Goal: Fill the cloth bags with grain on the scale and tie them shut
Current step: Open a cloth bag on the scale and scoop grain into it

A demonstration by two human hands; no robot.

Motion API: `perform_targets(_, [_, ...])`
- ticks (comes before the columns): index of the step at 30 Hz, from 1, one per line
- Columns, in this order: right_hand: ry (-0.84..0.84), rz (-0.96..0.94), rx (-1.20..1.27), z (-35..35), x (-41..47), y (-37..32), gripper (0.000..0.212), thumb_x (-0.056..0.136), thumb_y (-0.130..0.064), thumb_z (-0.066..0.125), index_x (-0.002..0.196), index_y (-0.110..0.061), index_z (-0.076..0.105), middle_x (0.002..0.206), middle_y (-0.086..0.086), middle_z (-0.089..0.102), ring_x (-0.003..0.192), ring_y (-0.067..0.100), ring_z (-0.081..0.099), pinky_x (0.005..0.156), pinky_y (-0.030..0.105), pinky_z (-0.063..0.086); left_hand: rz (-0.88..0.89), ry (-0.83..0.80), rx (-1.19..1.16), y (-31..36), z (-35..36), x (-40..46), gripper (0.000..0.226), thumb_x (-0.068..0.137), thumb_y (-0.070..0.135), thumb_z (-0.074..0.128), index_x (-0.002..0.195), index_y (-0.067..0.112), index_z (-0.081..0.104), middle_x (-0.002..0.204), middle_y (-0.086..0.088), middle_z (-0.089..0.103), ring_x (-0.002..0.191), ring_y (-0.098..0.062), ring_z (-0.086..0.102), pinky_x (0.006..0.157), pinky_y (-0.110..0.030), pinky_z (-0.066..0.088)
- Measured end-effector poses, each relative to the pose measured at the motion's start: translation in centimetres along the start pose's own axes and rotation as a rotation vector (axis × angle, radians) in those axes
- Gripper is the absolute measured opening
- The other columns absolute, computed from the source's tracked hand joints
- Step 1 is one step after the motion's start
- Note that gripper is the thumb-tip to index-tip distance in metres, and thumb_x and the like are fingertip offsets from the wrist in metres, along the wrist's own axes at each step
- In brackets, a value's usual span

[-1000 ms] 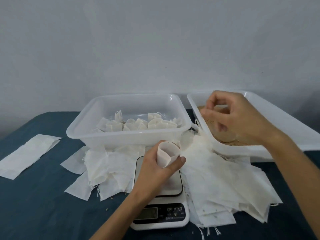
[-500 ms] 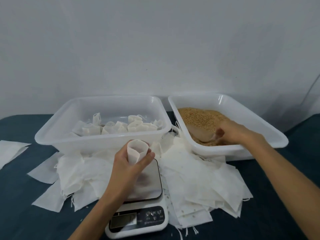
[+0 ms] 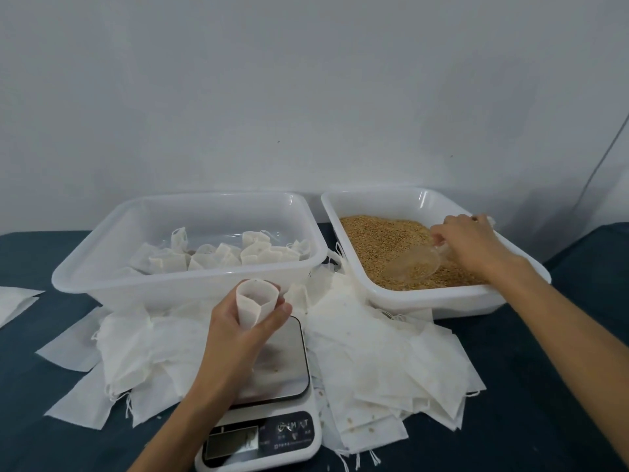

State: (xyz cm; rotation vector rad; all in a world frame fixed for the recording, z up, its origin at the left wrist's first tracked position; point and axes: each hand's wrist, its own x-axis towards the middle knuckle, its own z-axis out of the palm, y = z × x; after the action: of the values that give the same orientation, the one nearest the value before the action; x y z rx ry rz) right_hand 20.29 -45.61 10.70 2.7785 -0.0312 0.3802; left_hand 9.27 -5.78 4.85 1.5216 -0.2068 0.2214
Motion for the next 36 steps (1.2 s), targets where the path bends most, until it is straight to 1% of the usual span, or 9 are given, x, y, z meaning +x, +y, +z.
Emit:
perform_targets(4, [-0.109,-0.106,0.268,0.2,-0.2,-0.9,0.022,0.082,-0.015,0.079,0.09,-0.03,0.064,0.097,-0.01,0.067,0.085,0.011,0.057,0.079,0.032,0.043,-0.002,0.003,0.002,0.0,0.0,0.0,0.02,0.083,0.023,0.086,0.096,0.03,0.074,0.096,0.002,0.077,0.092,-0.012,0.073,0.077,-0.024,0.054])
perform_targets(6, [-0.167,-0.032,0.402,0.4,-0.4,-0.5,0.022,0.079,-0.017,0.084,0.09,-0.027,0.067,0.095,-0.008,0.069,0.091,0.014,0.062,0.082,0.036,0.051,0.002,0.006,-0.009,0.0,0.0,0.0,0.021,0.08,0.024,0.087,0.096,0.031,0.074,0.095,0.002,0.077,0.09,-0.01,0.074,0.074,-0.022,0.056])
perform_targets(10, [-0.177,0.111,0.541,0.8,-0.8,1.1,0.027,0.075,-0.013,0.086,0.1,-0.017,0.074,0.098,-0.002,0.072,0.092,0.018,0.066,0.089,0.043,0.053,0.017,0.01,-0.01,-0.1,-0.1,0.2,0.029,0.074,0.03,0.092,0.097,0.031,0.073,0.091,0.001,0.077,0.085,-0.007,0.071,0.075,-0.017,0.055])
perform_targets(14, [-0.155,0.14,0.637,0.7,-1.3,1.7,0.028,0.071,-0.013,0.089,0.085,-0.027,0.069,0.093,-0.007,0.069,0.088,0.014,0.064,0.083,0.033,0.048,0.052,0.005,0.0,-0.2,-0.1,0.3,0.033,0.077,0.03,0.084,0.105,0.026,0.068,0.089,-0.002,0.075,0.08,-0.006,0.069,0.07,-0.016,0.053])
perform_targets(19, [-0.145,0.126,0.688,0.1,-1.7,1.2,0.025,0.075,-0.011,0.086,0.093,-0.022,0.071,0.099,-0.004,0.071,0.094,0.014,0.064,0.087,0.03,0.045,0.079,-0.007,0.028,-0.6,-0.2,0.4,0.022,0.082,0.027,0.087,0.097,0.024,0.071,0.091,0.001,0.074,0.081,-0.006,0.068,0.069,-0.015,0.052])
perform_targets(24, [-0.098,-0.046,0.877,-2.6,-2.3,-1.9,0.023,0.082,-0.012,0.08,0.101,-0.023,0.073,0.097,-0.012,0.072,0.097,0.004,0.065,0.099,0.033,0.05,0.06,-0.036,0.106,-1.0,-0.2,0.5,0.016,0.086,0.026,0.084,0.097,0.025,0.072,0.094,0.002,0.074,0.082,-0.009,0.069,0.069,-0.017,0.054])
perform_targets(27, [-0.085,-0.196,1.006,-4.8,-3.1,-4.9,0.022,0.084,-0.016,0.079,0.099,-0.032,0.073,0.099,-0.015,0.074,0.098,-0.002,0.067,0.096,0.035,0.054,0.038,-0.059,0.127,-1.0,-0.2,0.5,0.018,0.087,0.021,0.083,0.1,0.026,0.071,0.097,0.001,0.074,0.086,-0.013,0.07,0.071,-0.019,0.055])
perform_targets(31, [-0.059,-0.381,1.015,-8.0,-4.2,-8.5,0.027,0.086,-0.026,0.077,0.109,-0.04,0.071,0.11,-0.023,0.071,0.107,-0.003,0.066,0.096,0.035,0.051,0.011,-0.073,0.121,-0.9,-0.2,0.5,0.021,0.088,0.017,0.083,0.104,0.021,0.07,0.098,0.002,0.075,0.091,-0.013,0.072,0.074,-0.019,0.055])
perform_targets(36, [0.037,-0.456,0.873,-11.0,-4.8,-10.4,0.032,0.087,-0.017,0.077,0.115,-0.031,0.073,0.104,-0.019,0.069,0.103,0.003,0.063,0.091,0.041,0.053,-0.03,-0.074,0.09,-0.8,-0.2,0.5,0.024,0.089,0.021,0.083,0.109,0.021,0.07,0.101,0.005,0.077,0.093,-0.012,0.073,0.074,-0.02,0.055])
